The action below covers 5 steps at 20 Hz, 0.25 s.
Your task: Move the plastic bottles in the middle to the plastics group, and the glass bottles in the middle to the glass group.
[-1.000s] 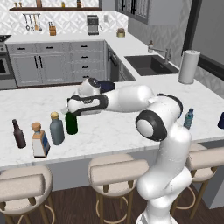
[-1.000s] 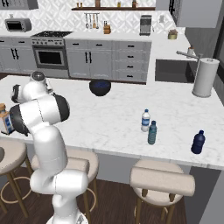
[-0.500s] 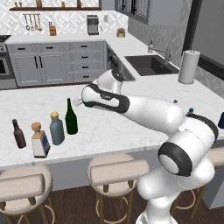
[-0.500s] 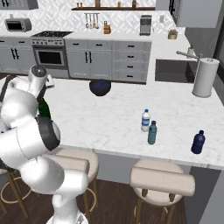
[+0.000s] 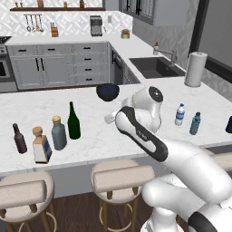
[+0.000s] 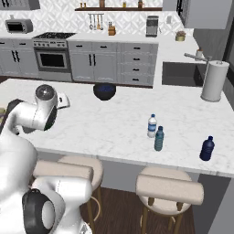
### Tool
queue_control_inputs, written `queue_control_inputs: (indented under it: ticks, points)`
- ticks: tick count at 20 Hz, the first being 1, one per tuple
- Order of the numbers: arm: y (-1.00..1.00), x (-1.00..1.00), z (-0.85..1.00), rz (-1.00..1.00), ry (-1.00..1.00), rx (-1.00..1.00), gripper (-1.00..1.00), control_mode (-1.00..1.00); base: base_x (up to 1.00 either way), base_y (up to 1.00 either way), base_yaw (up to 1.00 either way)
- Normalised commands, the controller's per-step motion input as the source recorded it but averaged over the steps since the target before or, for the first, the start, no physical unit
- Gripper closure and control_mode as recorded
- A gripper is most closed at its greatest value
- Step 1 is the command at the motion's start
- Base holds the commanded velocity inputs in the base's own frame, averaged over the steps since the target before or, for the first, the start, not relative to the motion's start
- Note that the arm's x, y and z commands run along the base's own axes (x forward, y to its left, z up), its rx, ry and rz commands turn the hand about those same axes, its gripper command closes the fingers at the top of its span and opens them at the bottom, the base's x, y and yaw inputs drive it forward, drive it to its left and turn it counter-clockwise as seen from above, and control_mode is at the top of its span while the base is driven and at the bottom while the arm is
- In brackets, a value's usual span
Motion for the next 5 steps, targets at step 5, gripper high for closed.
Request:
queue_control_inputs:
  ticks: [5]
  points:
    - [-0.57, -0.28, 0.0, -0.31, 0.07, -0.12, -1.0, -1.0, 0.0, 0.0, 0.0]
